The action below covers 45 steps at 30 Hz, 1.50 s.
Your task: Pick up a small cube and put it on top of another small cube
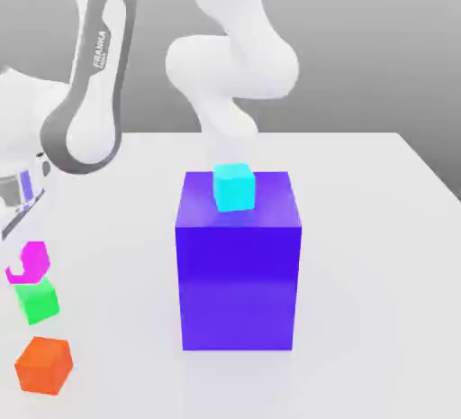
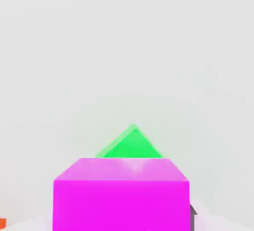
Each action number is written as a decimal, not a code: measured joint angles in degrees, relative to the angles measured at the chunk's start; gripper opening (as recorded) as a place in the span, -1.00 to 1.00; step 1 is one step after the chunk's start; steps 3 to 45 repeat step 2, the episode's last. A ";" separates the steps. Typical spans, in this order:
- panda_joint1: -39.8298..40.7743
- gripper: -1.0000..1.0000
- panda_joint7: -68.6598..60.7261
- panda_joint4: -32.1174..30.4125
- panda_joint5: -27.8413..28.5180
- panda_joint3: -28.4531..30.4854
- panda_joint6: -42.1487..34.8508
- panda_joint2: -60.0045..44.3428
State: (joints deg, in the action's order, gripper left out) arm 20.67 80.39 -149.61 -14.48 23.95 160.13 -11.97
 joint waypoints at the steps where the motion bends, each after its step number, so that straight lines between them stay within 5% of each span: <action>1: 0.00 1.00 0.00 0.00 0.00 0.00 0.00 0.00; 45: 0.00 1.00 0.00 0.00 0.00 0.00 0.00 0.00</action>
